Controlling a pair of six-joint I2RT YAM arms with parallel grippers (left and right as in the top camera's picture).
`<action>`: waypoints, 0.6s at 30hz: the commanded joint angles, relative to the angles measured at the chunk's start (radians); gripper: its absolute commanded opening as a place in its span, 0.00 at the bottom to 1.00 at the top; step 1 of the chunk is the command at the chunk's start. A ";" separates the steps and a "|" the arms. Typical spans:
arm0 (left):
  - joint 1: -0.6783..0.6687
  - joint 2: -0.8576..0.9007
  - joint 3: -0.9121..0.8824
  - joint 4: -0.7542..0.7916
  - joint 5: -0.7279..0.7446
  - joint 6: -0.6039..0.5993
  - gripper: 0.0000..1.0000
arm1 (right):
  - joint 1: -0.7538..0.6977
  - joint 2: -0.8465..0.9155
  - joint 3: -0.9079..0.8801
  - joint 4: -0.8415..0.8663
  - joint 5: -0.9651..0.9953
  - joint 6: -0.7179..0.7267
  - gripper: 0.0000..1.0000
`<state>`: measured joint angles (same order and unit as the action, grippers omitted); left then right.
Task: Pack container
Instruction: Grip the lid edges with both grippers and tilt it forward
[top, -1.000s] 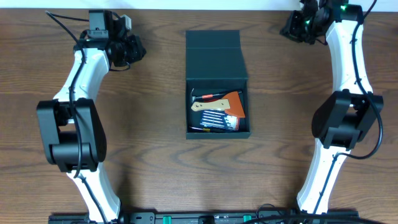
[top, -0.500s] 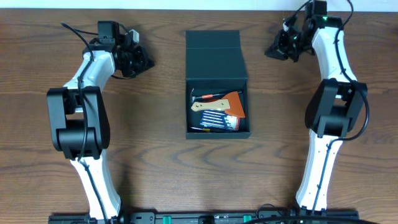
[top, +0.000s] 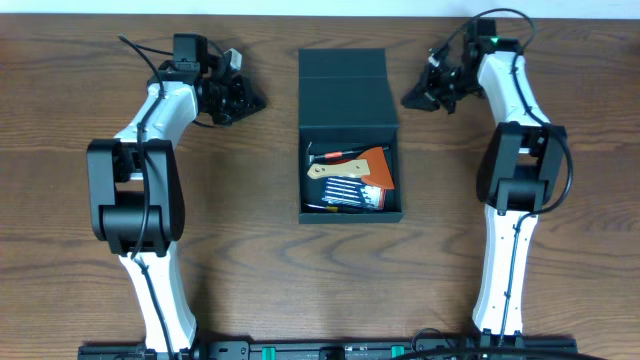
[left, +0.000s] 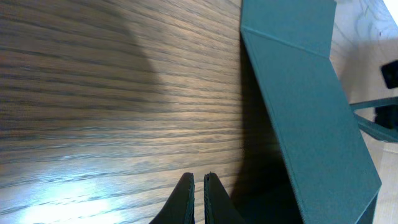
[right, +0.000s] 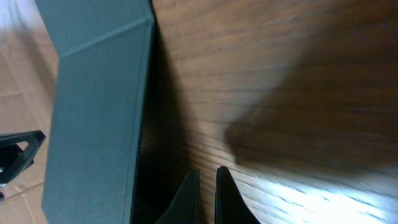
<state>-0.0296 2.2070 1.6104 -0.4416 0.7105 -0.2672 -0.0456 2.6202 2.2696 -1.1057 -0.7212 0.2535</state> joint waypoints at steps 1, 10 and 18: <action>0.002 0.028 0.006 0.008 0.041 -0.026 0.06 | 0.018 0.011 0.004 0.001 -0.036 0.008 0.01; -0.003 0.076 0.006 0.027 0.072 -0.038 0.06 | 0.037 0.013 0.004 0.005 -0.075 0.000 0.01; -0.016 0.113 0.006 0.062 0.113 -0.052 0.06 | 0.055 0.013 0.004 0.020 -0.118 -0.019 0.01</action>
<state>-0.0360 2.3001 1.6104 -0.3851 0.7944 -0.3103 -0.0067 2.6228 2.2696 -1.0920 -0.7822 0.2520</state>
